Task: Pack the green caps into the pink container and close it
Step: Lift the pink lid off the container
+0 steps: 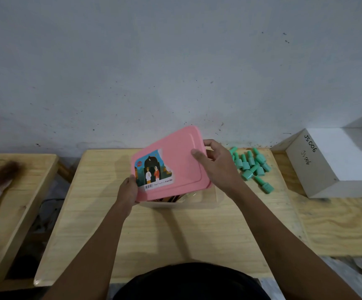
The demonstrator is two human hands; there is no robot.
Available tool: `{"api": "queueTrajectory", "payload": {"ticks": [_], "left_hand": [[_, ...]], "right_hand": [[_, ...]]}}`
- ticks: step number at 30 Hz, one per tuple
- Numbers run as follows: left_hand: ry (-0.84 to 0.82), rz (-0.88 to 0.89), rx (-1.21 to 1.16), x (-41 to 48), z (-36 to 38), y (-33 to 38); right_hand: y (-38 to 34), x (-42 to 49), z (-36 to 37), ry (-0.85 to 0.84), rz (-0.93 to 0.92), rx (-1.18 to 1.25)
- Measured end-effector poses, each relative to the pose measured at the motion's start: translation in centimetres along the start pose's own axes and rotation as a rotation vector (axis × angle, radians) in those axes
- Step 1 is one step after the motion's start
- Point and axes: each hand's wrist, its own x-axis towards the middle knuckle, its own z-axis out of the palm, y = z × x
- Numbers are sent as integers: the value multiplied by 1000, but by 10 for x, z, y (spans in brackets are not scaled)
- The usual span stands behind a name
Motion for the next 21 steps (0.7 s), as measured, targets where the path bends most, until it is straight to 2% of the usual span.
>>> {"api": "queueTrajectory", "payload": {"ticks": [2,6,8,13,15,18,21], "left_hand": [[36,5,-23,1,-1,-1],[169,107,-114,-2,-6,3],[178,103,-199,-2,-14,10],[-66,-21,-364,4,-53,20],[-92,-13,-393,3,-66,21],[-4,31,-525,10,-84,13],[183,63,-684,16,-97,-8]], "right_hand": [[-3,3,3,-26,18,2],[5,19,3,74,176,141],[15,26,3,94,230,174],[34,43,6,26,299,211],[37,50,12,36,303,228],[42,60,25,23,343,225],[55,63,41,-74,383,93]]}}
